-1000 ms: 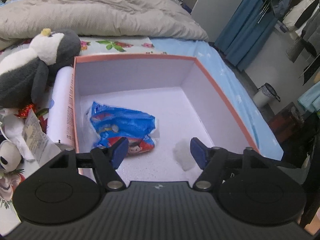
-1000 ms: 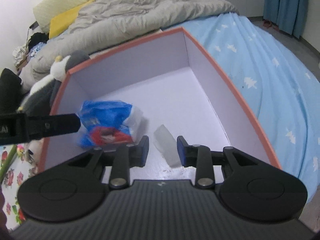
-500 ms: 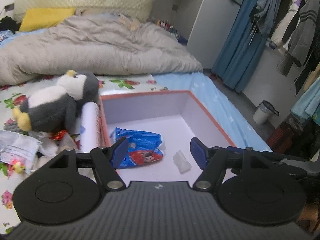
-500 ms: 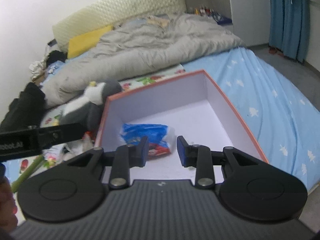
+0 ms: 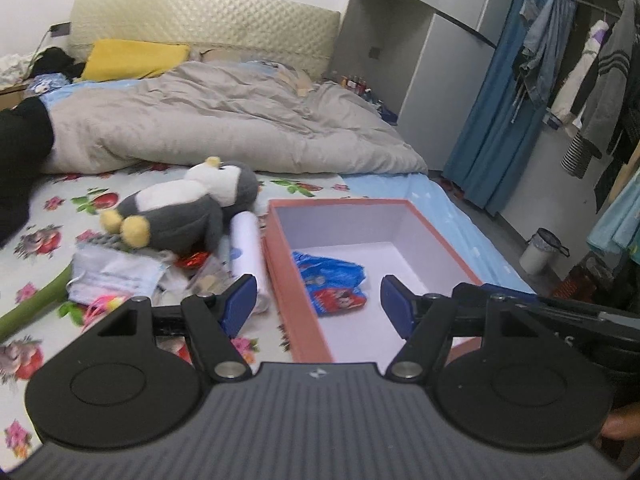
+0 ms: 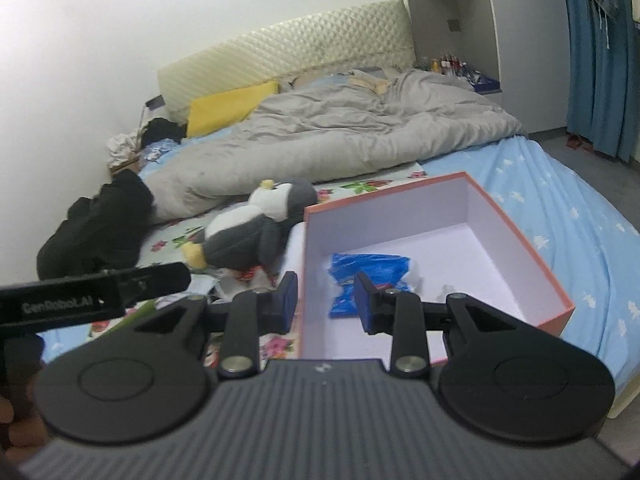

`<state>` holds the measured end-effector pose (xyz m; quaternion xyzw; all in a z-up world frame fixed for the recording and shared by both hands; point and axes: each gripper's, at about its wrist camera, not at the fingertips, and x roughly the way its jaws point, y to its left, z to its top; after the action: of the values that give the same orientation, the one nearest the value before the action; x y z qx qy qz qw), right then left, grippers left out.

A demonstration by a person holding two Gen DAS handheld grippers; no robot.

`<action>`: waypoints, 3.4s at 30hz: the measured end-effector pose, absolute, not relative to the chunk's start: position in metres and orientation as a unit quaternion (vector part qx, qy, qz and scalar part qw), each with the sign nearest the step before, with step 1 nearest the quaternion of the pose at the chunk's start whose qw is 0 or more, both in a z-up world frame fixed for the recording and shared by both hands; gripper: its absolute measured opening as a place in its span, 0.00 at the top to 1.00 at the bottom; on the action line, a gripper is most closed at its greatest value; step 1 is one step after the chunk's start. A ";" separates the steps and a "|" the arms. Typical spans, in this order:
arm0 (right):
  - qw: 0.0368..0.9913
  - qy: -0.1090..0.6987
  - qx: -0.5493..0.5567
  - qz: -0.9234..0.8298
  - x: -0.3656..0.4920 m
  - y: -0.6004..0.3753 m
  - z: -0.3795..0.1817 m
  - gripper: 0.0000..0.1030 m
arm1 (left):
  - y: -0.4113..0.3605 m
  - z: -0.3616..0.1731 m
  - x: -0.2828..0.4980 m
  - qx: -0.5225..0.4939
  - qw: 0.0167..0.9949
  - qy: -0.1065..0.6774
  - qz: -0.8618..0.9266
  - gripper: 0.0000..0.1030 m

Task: Organize soft objects
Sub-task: 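Withdraw both open grippers from the shoebox back toward the pile, then grasp the yellow bird toy with the left gripper while the right gripper approaches the clear packet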

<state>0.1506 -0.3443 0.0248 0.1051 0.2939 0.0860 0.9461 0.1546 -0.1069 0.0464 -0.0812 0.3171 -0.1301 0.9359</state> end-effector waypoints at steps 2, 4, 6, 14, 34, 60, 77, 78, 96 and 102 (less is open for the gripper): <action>0.946 0.291 0.105 0.093 0.139 -0.335 0.025 0.67 | -0.095 0.045 0.139 -0.085 0.937 0.315 -0.122 0.29; 0.946 0.290 0.105 0.099 0.129 -0.327 0.025 0.67 | -0.084 0.044 0.125 -0.088 0.939 0.312 -0.116 0.29; 0.945 0.290 0.105 0.106 0.118 -0.318 0.023 0.67 | -0.075 0.042 0.112 -0.088 0.940 0.310 -0.109 0.29; 0.940 0.295 0.108 0.132 0.085 -0.283 0.007 0.67 | -0.045 0.025 0.073 -0.088 0.942 0.311 -0.086 0.29; 0.934 0.305 0.105 0.153 0.050 -0.229 -0.048 0.67 | 0.008 -0.035 0.037 -0.103 0.940 0.322 -0.046 0.27; 0.935 0.314 0.089 0.137 0.052 -0.223 -0.073 0.67 | 0.010 -0.059 0.041 -0.096 0.936 0.337 -0.043 0.15; 0.931 0.325 0.074 0.152 0.099 -0.200 -0.093 0.67 | 0.031 -0.086 0.104 -0.091 0.928 0.362 -0.022 0.11; 0.931 0.325 0.072 0.151 0.101 -0.198 -0.095 0.67 | 0.033 -0.089 0.108 -0.092 0.926 0.365 -0.020 0.11; 0.923 0.345 0.058 0.162 0.161 -0.172 -0.125 0.67 | 0.054 -0.136 0.181 -0.106 0.912 0.397 -0.006 0.11; 0.916 0.356 0.068 0.173 0.182 -0.164 -0.135 0.67 | 0.062 -0.153 0.209 -0.110 0.908 0.404 0.008 0.11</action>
<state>0.1817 -0.1642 -0.1353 0.0682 0.3562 0.1734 0.9156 0.2086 0.0617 -0.1529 -0.1101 0.4036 0.0082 0.9082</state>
